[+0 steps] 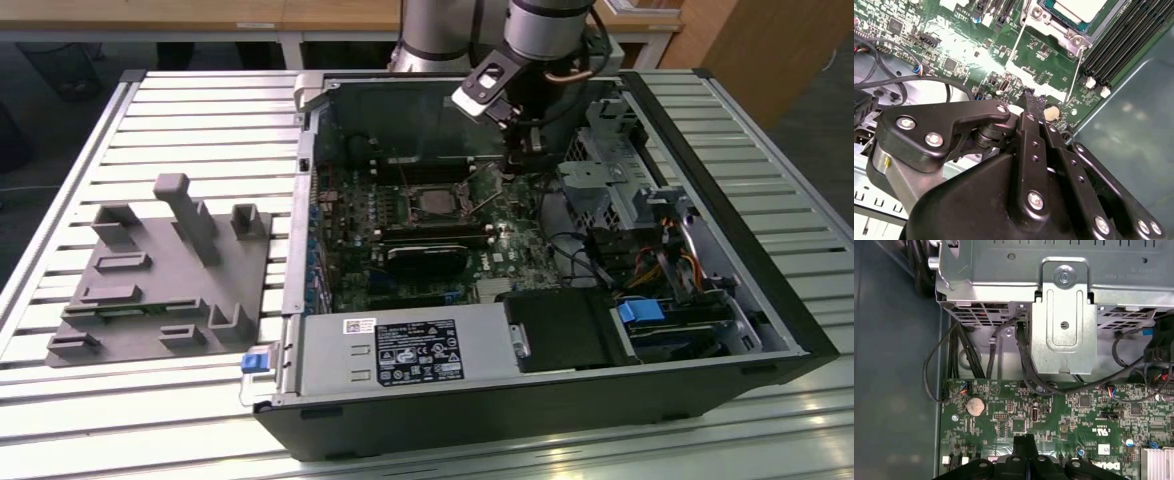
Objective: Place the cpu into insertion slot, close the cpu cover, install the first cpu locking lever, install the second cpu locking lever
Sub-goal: 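Close the cpu cover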
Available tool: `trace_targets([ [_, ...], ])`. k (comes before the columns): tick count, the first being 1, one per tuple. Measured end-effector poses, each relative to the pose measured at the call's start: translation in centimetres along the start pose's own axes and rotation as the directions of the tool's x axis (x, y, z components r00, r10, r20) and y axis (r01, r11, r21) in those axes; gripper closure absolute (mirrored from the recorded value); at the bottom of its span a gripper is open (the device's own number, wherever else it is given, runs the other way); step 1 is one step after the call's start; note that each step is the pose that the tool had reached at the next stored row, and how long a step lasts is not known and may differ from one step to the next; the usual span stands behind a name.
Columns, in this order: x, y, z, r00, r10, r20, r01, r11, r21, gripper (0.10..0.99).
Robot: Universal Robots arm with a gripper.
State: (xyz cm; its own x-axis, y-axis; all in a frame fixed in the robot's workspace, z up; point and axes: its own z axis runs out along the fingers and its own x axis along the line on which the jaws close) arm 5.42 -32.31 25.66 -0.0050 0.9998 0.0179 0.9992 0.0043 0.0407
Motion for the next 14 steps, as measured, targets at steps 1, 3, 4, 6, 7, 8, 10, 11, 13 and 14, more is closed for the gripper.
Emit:
trace_targets([
  [1,0.03,0.07,0.07,1.0000,0.000,-0.0001,0.000,1.0000,0.002,0.980],
  [3,0.07,0.18,0.22,1.0000,0.000,-0.0001,0.000,1.0000,0.005,0.980],
  [4,0.08,0.25,0.29,1.0000,0.000,-0.0001,0.000,1.0000,0.006,0.980],
  [6,0.12,0.55,0.39,1.0000,0.000,-0.0001,0.000,0.9999,0.011,0.980],
  [7,0.14,0.66,0.45,1.0000,0.000,0.0000,0.000,0.9999,0.013,0.980],
  [8,0.16,0.74,0.51,1.0000,0.000,-0.0001,0.000,0.9999,0.014,0.980],
  [10,0.17,0.85,0.66,1.0000,0.000,0.0000,0.000,0.9999,0.017,0.980],
  [11,0.18,0.89,0.74,1.0000,0.000,-0.0002,0.000,0.9998,0.018,0.980],
  [13,0.20,0.94,0.92,1.0000,0.000,-0.0001,0.000,0.9998,0.021,0.980],
  [14,0.21,0.95,1.01,1.0000,0.000,0.0000,0.000,0.9998,0.022,0.980],
])
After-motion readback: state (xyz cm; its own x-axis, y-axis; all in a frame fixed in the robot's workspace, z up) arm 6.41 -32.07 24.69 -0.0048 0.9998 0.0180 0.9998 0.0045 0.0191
